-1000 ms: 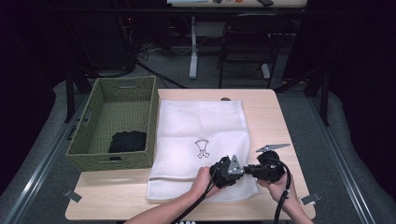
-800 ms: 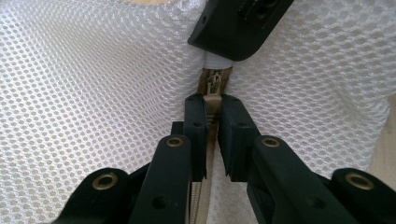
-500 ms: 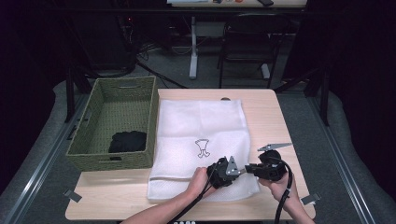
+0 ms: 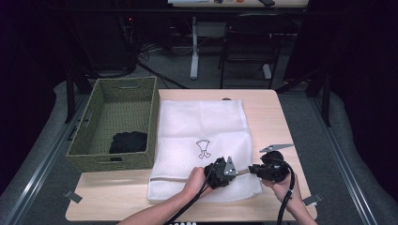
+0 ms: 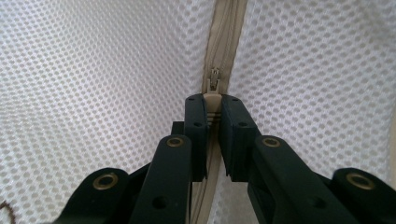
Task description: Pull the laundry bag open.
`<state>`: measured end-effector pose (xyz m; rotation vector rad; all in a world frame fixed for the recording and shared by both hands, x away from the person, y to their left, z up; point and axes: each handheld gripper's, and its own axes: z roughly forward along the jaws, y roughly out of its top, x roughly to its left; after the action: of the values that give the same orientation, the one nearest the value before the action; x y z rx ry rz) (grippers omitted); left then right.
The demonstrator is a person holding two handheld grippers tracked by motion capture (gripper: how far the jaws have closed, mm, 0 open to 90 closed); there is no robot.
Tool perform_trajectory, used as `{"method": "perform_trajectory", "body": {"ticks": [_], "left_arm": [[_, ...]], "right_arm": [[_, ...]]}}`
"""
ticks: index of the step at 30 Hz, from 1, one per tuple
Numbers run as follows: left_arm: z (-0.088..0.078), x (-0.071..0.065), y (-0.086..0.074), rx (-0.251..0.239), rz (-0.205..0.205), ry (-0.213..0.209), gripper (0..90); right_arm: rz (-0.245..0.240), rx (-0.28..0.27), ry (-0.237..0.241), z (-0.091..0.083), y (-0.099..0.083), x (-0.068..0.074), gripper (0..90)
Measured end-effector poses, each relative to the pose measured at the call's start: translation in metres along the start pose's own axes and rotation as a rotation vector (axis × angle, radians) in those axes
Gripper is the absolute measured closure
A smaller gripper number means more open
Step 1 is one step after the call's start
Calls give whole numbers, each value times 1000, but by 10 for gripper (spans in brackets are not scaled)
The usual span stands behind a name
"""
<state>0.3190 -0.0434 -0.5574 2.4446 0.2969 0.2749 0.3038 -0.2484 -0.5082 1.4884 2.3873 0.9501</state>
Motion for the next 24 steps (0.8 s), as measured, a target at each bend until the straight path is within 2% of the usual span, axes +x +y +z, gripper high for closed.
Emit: {"method": "perform_trajectory", "body": {"ticks": [10,24], "left_arm": [[-11,3,-8,24,-4,3,824],[-26,11,-30,55,-38,7,824]], "right_arm": [[-4,5,-12,0,-1,-2,839],[5,0,-36,-2,-3,-7,838]]}}
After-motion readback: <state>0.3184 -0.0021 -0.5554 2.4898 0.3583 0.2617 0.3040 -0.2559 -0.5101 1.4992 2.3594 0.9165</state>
